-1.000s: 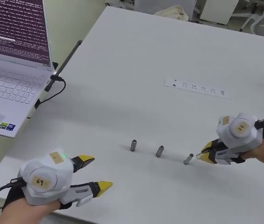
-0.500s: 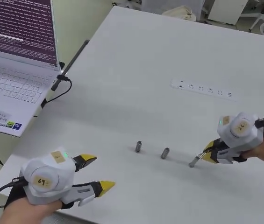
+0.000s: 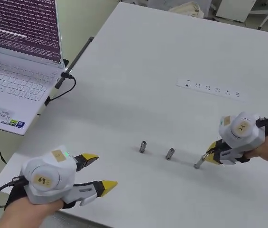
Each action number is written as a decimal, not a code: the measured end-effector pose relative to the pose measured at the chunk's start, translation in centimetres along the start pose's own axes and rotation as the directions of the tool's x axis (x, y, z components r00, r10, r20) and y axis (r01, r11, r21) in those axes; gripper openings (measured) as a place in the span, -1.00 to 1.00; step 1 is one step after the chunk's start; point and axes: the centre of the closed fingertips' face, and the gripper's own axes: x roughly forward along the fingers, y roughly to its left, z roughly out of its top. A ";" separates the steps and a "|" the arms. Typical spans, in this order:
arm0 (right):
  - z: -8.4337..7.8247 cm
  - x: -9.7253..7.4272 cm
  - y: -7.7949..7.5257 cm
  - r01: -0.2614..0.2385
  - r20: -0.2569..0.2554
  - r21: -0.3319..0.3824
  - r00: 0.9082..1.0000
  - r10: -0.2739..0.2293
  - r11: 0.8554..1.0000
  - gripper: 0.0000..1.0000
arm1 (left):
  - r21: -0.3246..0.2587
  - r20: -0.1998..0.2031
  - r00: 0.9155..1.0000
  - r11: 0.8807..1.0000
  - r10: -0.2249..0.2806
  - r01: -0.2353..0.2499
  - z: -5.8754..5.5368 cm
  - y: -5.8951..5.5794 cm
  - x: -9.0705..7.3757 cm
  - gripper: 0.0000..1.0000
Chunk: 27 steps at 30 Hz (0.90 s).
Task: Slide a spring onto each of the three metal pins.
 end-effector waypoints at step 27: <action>-0.8 1.9 0.0 -0.034 -0.092 -0.080 0.995 0.027 0.996 -0.82 | -0.027 -0.013 1.000 1.000 0.009 -0.009 -0.6 0.3 -0.1 -0.12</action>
